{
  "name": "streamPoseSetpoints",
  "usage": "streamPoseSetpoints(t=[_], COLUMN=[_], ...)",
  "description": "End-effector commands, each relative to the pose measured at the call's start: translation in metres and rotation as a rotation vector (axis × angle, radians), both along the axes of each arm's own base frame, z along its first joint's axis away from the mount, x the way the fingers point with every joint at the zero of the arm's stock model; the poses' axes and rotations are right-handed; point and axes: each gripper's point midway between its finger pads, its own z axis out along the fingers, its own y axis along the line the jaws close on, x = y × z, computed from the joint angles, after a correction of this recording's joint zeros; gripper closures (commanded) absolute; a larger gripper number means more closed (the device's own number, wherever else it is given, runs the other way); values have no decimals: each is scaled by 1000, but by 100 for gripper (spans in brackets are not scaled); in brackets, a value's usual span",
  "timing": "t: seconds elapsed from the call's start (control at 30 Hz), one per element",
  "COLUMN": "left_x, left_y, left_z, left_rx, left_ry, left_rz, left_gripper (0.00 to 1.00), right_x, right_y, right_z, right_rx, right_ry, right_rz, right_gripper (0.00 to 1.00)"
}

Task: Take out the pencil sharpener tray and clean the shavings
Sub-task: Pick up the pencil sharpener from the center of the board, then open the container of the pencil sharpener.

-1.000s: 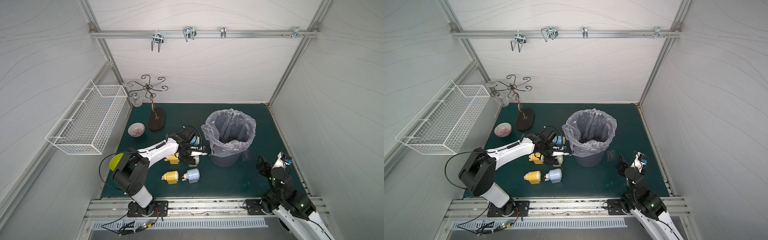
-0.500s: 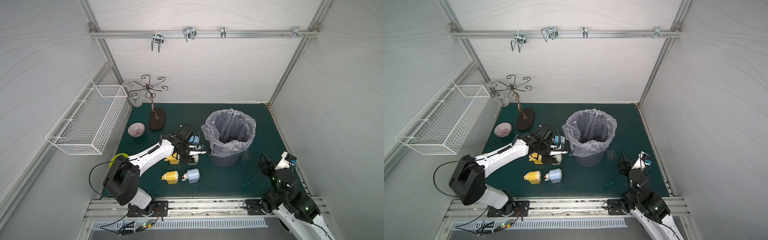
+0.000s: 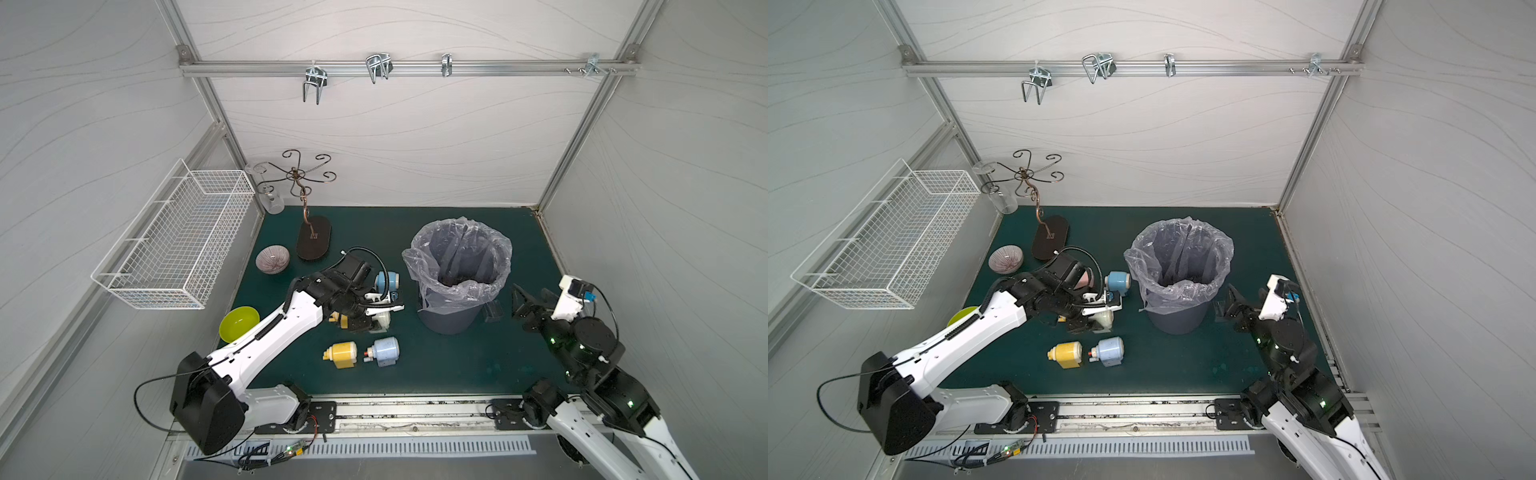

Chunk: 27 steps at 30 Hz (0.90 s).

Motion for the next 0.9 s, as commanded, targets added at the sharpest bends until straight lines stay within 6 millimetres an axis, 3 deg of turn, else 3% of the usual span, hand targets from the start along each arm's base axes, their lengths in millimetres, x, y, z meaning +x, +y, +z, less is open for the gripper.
streamPoseSetpoints(t=[0.0,0.13,0.2,0.27,0.6,0.87], left_x=[-20,-39,-45,-49,-64,-72], left_y=[-9,-10,-9,-8,-10,-10], left_z=[51,81,91,98,119,124], left_rx=[-128,-193,-206,-219,-275,-304], left_ry=[26,58,65,74,99,109], left_rz=[-37,-70,-76,-75,-108,-120], left_gripper=[100,100,100,100,100,100], right_x=[-4,-20,-49,-61,-119,-125], right_y=[50,104,137,154,220,249], right_z=[40,55,53,47,-13,-27], right_rx=[-24,-98,-108,-71,-257,-260], right_ry=[-97,-153,-187,-158,-223,-235], right_rz=[268,594,877,1009,1240,1251], right_gripper=[5,5,5,5,2,1])
